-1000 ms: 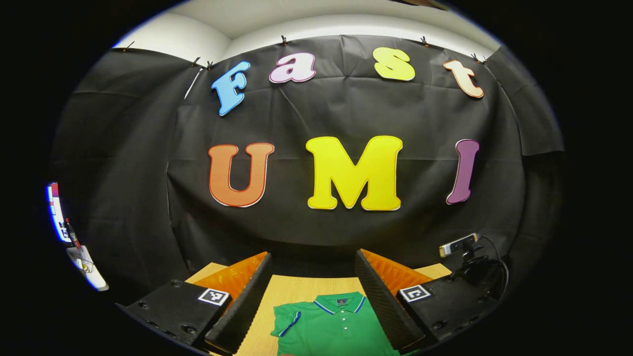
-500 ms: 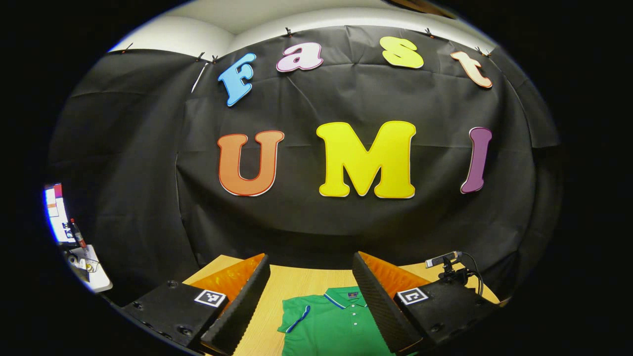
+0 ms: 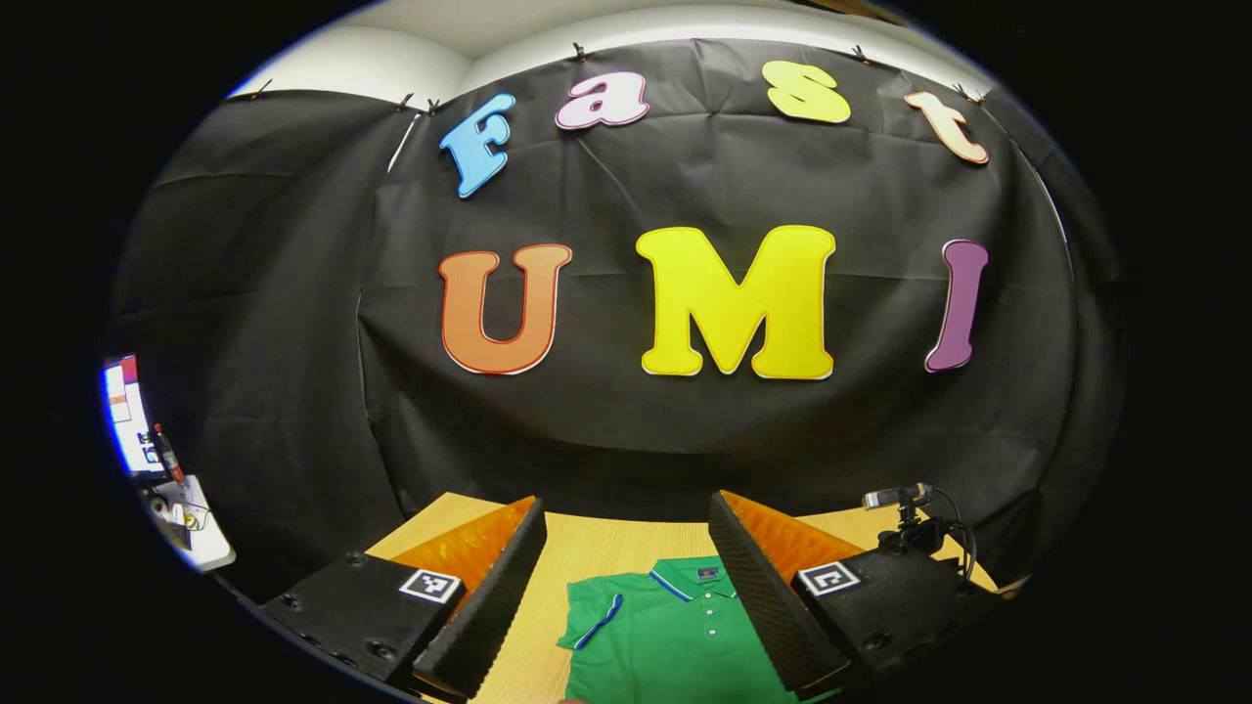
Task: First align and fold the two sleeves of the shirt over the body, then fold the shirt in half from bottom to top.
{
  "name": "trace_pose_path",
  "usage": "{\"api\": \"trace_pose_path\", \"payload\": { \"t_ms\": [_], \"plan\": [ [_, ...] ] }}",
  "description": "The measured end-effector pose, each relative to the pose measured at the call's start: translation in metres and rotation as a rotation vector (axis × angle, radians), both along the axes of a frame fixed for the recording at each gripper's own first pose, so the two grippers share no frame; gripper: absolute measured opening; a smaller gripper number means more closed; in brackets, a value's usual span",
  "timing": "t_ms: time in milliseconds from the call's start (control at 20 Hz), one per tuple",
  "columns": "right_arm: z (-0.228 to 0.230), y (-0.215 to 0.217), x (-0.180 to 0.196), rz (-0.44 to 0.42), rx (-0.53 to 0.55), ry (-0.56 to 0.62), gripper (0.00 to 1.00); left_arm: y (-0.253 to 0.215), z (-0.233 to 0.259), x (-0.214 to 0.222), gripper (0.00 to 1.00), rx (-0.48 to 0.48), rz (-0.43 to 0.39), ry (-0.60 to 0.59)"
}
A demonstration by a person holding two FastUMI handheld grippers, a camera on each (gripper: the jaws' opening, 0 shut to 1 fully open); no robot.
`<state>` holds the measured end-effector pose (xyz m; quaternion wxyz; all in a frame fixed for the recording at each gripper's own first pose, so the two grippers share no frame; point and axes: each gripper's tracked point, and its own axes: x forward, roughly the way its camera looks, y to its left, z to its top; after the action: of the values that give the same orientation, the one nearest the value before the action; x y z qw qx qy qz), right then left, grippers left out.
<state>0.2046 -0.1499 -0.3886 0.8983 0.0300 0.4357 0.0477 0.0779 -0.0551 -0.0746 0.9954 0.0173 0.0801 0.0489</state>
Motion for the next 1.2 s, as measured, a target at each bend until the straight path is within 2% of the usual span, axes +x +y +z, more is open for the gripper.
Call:
{"api": "trace_pose_path", "payload": {
  "t_ms": [150, 300, 550, 600, 650, 800, 850, 900, 1000, 1050, 1100, 1200],
  "plan": [
    [0.023, 0.028, 0.005, 0.013, 0.022, -0.033, 0.00, 0.009, -0.001, -0.005, 1.00, -0.013, 0.018, 0.004],
    [0.036, 0.073, 0.005, 0.054, 0.043, -0.038, 0.00, 0.025, -0.001, -0.013, 1.00, -0.022, 0.049, 0.003],
    [0.024, 0.129, 0.005, 0.062, 0.055, -0.010, 0.00, 0.059, 0.004, -0.027, 1.00, 0.002, 0.111, 0.009],
    [0.021, 0.138, 0.007, 0.052, 0.069, -0.011, 0.06, 0.064, 0.006, -0.028, 1.00, 0.000, 0.117, 0.008],
    [0.025, 0.147, 0.005, 0.049, 0.089, -0.016, 0.20, 0.068, 0.007, -0.030, 1.00, -0.001, 0.121, 0.006],
    [0.048, 0.145, 0.002, 0.027, 0.075, -0.081, 0.80, 0.074, 0.001, -0.030, 1.00, -0.002, 0.110, 0.028],
    [0.058, 0.144, -0.001, 0.026, 0.072, -0.111, 0.90, 0.074, -0.002, -0.029, 1.00, -0.011, 0.098, 0.035],
    [0.070, 0.144, -0.005, 0.034, 0.075, -0.137, 0.96, 0.073, -0.007, -0.028, 1.00, -0.020, 0.085, 0.043],
    [0.093, 0.133, -0.018, 0.020, 0.052, -0.185, 0.96, 0.072, -0.019, -0.024, 1.00, -0.033, 0.055, 0.064],
    [0.107, 0.130, -0.026, 0.020, 0.046, -0.216, 0.92, 0.070, -0.028, -0.022, 1.00, -0.032, 0.037, 0.089],
    [0.121, 0.127, -0.035, 0.021, 0.034, -0.243, 0.96, 0.066, -0.038, -0.020, 1.00, -0.039, 0.014, 0.109],
    [0.149, 0.120, -0.053, 0.023, 0.007, -0.296, 0.96, 0.061, -0.062, -0.015, 1.00, -0.041, -0.035, 0.150]
  ]
}}
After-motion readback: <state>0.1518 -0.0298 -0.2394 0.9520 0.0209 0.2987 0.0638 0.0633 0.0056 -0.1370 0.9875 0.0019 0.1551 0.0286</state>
